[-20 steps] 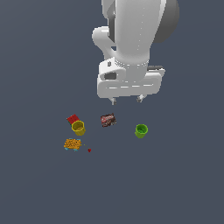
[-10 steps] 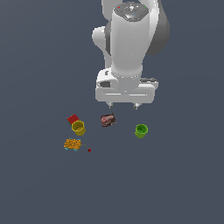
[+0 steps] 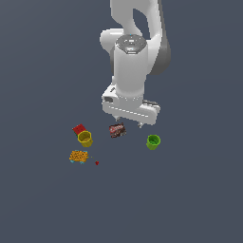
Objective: Pick up a designated object from a clutter of objects.
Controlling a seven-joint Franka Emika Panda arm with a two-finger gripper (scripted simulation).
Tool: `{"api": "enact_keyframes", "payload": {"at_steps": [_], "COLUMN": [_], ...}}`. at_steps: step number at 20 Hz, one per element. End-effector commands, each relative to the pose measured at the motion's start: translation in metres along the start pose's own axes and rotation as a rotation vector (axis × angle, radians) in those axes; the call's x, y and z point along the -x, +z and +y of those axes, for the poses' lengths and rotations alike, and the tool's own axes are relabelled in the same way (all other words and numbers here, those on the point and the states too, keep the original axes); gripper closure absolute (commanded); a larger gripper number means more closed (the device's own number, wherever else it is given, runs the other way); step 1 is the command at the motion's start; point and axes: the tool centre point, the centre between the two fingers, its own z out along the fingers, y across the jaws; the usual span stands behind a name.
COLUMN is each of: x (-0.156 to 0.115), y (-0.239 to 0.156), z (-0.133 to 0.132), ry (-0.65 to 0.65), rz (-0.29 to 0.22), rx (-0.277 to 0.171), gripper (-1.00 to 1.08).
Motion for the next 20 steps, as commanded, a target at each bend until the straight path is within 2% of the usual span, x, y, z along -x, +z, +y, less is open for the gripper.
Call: {"api": "enact_keyframes", "payload": {"at_steps": [1, 20], "x": [0.003, 0.041], "y": [0.014, 0.106], "z": [0.006, 0.056], "ry": [0.075, 0.636], "rz": [0.000, 0.003], "rx": [0.000, 0.011], "gripper": [-0.92, -0.92]}}
